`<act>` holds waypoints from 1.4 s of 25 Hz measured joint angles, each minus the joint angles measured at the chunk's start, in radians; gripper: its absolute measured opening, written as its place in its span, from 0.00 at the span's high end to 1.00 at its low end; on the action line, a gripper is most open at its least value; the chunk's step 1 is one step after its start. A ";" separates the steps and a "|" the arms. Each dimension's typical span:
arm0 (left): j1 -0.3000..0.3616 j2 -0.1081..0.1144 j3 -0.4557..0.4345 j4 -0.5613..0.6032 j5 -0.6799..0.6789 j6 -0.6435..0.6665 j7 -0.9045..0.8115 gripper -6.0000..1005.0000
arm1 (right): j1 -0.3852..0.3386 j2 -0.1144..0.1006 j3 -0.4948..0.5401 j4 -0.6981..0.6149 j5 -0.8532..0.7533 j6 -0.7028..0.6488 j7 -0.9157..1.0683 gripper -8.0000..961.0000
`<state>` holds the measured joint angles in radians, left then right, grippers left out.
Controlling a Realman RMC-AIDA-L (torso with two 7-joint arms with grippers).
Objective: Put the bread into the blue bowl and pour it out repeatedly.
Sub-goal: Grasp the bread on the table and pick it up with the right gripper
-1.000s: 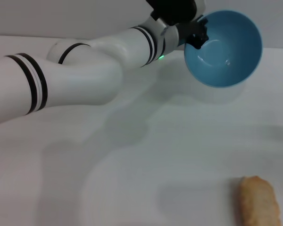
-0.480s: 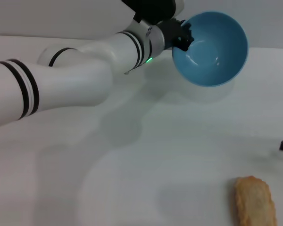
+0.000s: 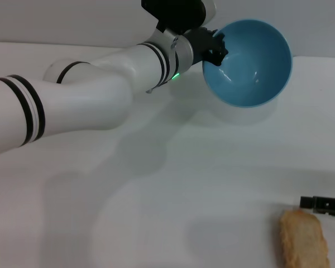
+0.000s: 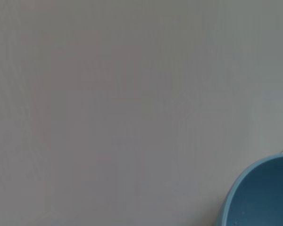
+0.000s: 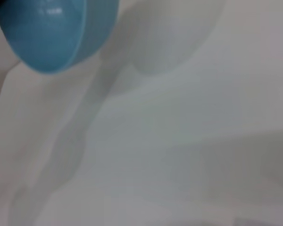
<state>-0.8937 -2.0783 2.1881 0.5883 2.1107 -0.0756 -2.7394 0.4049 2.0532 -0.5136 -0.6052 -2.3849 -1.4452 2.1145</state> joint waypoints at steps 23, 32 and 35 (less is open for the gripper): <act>0.012 0.000 0.002 0.007 -0.002 -0.001 0.000 1.00 | 0.045 0.007 -0.049 0.057 -0.069 0.008 0.023 0.48; 0.018 0.000 0.002 0.010 -0.003 -0.004 0.000 1.00 | 0.051 0.011 -0.110 0.060 -0.054 -0.004 -0.011 0.67; 0.032 0.000 0.002 0.020 -0.005 -0.001 0.000 1.00 | 0.035 0.010 -0.103 0.047 0.040 -0.056 -0.075 0.72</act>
<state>-0.8617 -2.0784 2.1904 0.6082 2.1062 -0.0766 -2.7397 0.4403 2.0629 -0.6167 -0.5587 -2.3450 -1.5011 2.0397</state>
